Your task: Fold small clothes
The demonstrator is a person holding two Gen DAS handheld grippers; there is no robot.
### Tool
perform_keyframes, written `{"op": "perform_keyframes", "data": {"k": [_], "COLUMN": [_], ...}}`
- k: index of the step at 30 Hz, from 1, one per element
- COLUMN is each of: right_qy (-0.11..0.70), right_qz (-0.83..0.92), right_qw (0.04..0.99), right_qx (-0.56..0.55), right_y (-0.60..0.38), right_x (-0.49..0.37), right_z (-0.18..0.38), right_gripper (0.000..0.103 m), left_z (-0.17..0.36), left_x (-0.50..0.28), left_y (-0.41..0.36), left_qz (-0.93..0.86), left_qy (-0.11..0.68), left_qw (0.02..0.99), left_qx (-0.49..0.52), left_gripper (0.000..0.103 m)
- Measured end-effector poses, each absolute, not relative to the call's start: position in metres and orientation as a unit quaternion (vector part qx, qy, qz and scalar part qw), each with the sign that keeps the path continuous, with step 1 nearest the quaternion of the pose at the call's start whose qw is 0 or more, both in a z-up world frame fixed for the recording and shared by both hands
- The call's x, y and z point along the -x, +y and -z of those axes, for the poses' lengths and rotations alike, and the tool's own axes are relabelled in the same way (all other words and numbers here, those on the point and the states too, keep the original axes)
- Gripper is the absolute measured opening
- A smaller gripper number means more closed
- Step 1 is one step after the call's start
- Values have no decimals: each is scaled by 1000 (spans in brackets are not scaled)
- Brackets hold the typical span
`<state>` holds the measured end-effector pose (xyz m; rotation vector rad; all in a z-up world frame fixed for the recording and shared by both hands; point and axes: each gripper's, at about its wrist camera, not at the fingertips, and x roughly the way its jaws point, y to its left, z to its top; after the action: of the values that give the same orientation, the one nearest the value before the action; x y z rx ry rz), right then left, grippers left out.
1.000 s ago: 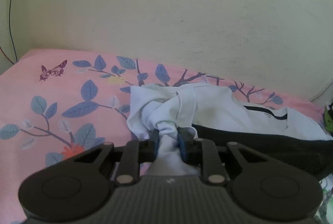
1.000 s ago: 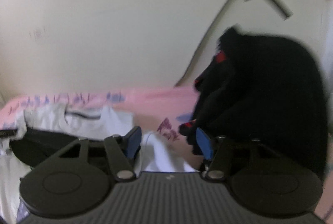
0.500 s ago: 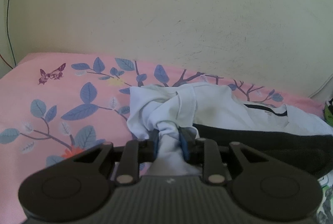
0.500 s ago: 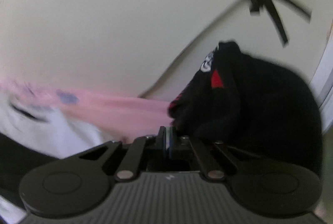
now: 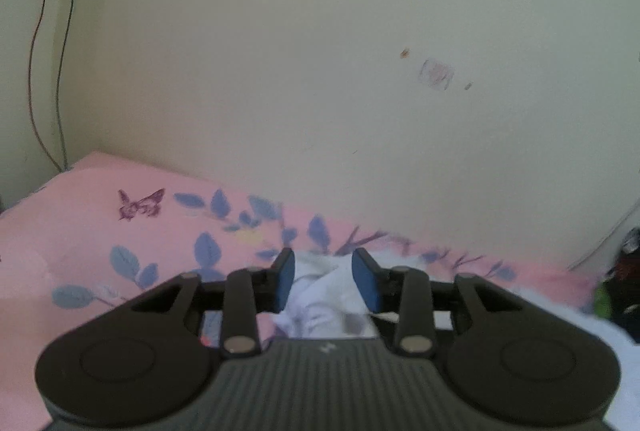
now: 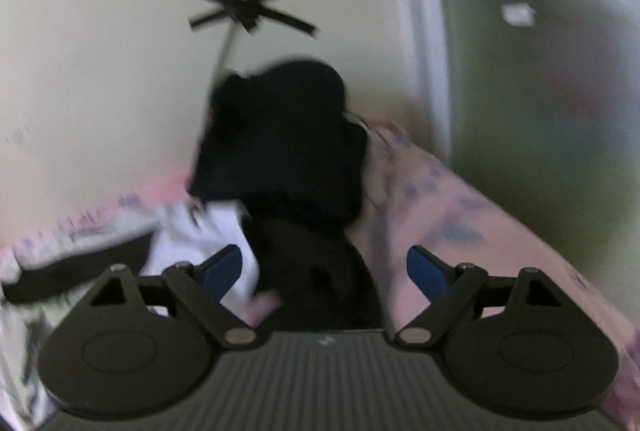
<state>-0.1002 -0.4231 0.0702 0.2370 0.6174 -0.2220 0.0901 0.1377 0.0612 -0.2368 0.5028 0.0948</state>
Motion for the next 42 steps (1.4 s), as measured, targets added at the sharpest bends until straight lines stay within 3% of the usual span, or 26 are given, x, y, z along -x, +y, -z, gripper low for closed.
{"op": "perform_keyframes", "data": {"k": [5,7,8,9,10,13,17,20,24,28,29,30,31,32,36,42], "right_qy": [348,369,348,341,345,330,236,163,129,241,262,265,262,256,278,391], "right_qz": [117,143,143,156,167,206,182,103,-34,-212,-232,-249,-258,-262,-191,-66], "right_qw": [927,918,926,927,923,921,954,981,987,941,931,927,927,929,941,917], "right_qx": [-74,-34,-40,-32,-27,-34,-22,36,89,105,104,93,77,58,15,-48], "right_y": [-402,-399,-400,-398,-400,-410,-382,-314,-208,-94,-77,-70,-72,-81,-150,-236], "right_x": [107,97,101,103,103,98,88,64,14,-40,-45,-46,-44,-43,-54,-83], "right_z": [-39,-18,-15,-18,-21,-40,-113,-176,-217,-200,-192,-188,-185,-182,-154,-62], "right_gripper": [83,70,54,10,0,0,0,0,0,0,10,34,47,51,54,58], "left_z": [-57,-49,-45,-42,-38,-30,-34,-38,-41,-41,-40,-39,-39,-39,-39,-30], "left_x": [-93,-98,-101,-103,-106,-111,-109,-103,-103,-105,-105,-105,-105,-105,-106,-111], "left_y": [120,112,109,108,109,115,128,134,139,140,140,140,139,139,135,114], "left_qz": [40,53,51,46,42,30,21,22,27,33,32,32,32,32,44,51], "left_qy": [270,285,295,304,312,326,316,308,303,305,307,309,310,309,309,325], "left_qw": [953,949,947,944,942,935,935,934,933,932,932,932,932,933,932,933], "left_qx": [132,124,119,117,119,136,160,177,192,193,191,188,184,182,184,147], "left_gripper": [33,33,33,33,33,31,31,31,31,31,31,31,31,31,31,31]}}
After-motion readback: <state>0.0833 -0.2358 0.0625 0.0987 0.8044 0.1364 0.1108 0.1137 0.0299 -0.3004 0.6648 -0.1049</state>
